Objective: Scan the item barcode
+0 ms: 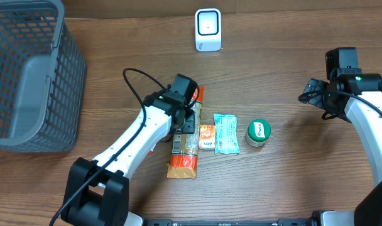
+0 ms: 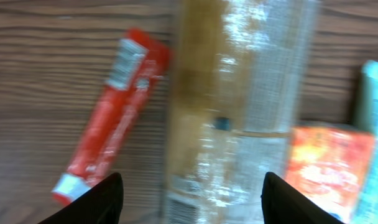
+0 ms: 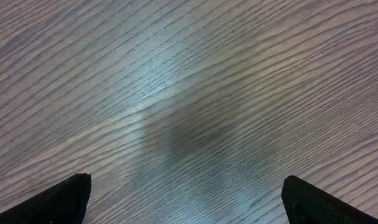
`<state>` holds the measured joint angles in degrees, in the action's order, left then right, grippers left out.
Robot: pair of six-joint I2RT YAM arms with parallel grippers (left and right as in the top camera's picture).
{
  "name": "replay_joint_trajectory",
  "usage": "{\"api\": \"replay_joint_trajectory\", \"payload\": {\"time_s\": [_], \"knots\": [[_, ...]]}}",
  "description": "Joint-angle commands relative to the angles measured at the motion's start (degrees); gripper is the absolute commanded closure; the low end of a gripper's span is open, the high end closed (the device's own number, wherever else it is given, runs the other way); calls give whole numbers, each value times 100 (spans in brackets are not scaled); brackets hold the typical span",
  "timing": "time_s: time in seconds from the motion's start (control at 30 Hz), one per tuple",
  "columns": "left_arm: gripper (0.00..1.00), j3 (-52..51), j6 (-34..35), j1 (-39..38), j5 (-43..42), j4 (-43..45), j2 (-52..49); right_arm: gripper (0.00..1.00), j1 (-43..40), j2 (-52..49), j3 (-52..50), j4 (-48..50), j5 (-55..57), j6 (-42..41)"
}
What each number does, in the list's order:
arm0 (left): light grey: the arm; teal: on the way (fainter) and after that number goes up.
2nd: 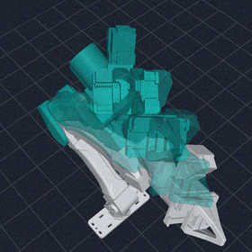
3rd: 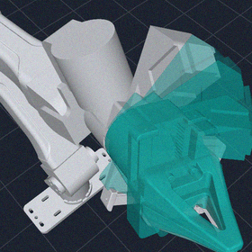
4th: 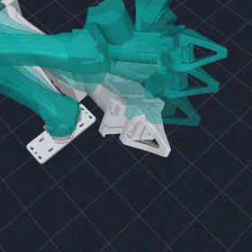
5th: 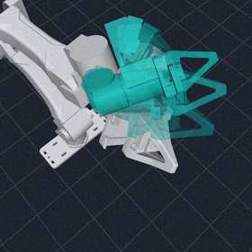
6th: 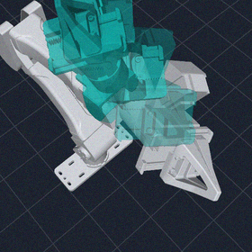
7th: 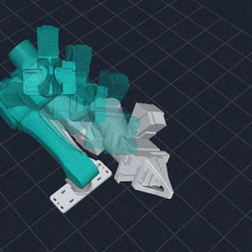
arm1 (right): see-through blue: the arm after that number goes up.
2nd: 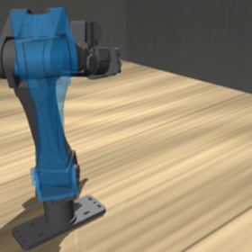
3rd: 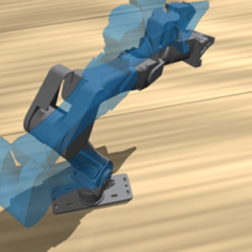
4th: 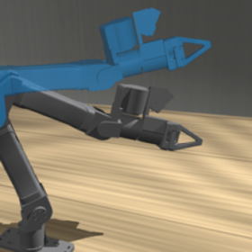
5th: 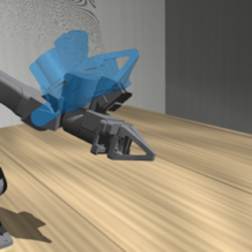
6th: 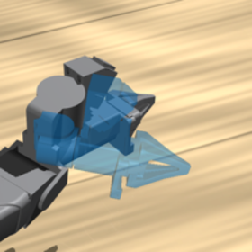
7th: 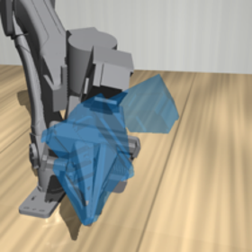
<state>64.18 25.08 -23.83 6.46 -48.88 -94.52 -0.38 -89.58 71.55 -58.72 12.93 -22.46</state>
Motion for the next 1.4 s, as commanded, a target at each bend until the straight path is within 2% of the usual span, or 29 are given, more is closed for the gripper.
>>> {"api": "replay_joint_trajectory", "payload": {"time_s": [0.0,0.1,0.2,0.3,0.5,0.7,0.87,1.1,1.2,1.37], "knots": [[37,68,-57,420,487,-96,13,0,-24,20,90,9,74,20],[38,63,-570,835,341,-118,13,0,-24,20,90,9,74,20],[50,39,-1207,1134,85,-76,13,0,-24,20,90,9,74,20],[53,-44,-1801,1292,-232,-37,13,0,-24,20,90,9,74,22],[64,-428,-2376,1318,-389,295,13,0,-24,20,90,9,74,22],[73,-977,-2413,1333,-393,901,13,0,-24,20,90,9,74,22],[77,-1554,-2494,1331,-402,1456,13,0,-24,20,90,9,74,20],[81,-1891,-2490,1331,-586,1670,13,0,-24,20,90,9,74,20],[96,-1941,-2490,1331,-636,1705,13,0,-24,20,90,9,74,20],[96,-1663,-2492,1333,-581,1451,24,0,-24,20,90,9,74,20]]}}
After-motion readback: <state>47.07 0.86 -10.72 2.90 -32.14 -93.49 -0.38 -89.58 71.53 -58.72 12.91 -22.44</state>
